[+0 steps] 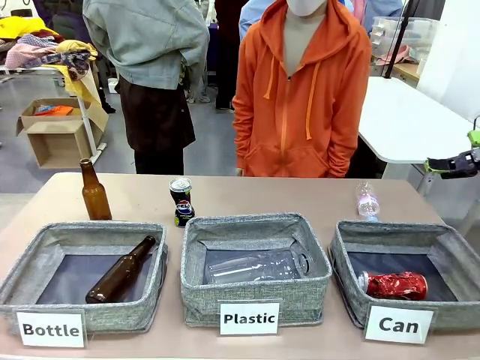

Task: Sort the can waste into the basket.
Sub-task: Pick up the can waste from the table and place it in the right Fabric basket.

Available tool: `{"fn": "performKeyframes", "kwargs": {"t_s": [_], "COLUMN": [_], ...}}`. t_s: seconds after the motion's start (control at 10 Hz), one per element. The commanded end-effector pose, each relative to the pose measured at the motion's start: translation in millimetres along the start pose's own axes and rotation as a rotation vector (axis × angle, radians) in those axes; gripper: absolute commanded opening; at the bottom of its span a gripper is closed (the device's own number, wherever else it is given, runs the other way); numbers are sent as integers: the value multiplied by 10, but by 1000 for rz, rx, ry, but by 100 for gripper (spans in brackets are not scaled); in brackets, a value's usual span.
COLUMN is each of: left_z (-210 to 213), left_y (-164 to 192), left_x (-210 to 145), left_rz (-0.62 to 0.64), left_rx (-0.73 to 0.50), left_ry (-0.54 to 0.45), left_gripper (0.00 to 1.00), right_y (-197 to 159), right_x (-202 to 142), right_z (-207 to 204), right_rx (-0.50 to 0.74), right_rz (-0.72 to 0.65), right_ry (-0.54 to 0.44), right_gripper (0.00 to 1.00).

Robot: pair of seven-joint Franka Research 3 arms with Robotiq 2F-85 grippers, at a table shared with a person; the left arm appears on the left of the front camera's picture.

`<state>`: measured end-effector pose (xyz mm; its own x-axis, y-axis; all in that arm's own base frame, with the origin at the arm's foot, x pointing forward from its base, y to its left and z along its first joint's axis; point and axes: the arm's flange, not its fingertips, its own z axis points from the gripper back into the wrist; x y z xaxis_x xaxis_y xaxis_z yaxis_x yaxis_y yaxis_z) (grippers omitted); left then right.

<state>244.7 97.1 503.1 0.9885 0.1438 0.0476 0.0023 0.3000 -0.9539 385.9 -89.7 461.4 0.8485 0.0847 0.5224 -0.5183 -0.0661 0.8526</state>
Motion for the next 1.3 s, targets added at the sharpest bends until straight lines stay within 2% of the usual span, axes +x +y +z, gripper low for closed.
{"fn": "performKeyframes", "kwargs": {"t_s": [0.0,1.2], "left_z": [6,6], "left_y": [-2,-2], "left_x": [-77,-77], "left_rz": [-16,-16], "left_rx": [-22,-22], "left_ry": [36,36], "left_gripper": [100,100], "right_y": [125,125], "right_x": [-18,-18], "right_z": [-36,-36], "right_rx": [-4,-4], "right_rz": [71,71], "right_ry": [30,30], "right_gripper": [100,100]}}
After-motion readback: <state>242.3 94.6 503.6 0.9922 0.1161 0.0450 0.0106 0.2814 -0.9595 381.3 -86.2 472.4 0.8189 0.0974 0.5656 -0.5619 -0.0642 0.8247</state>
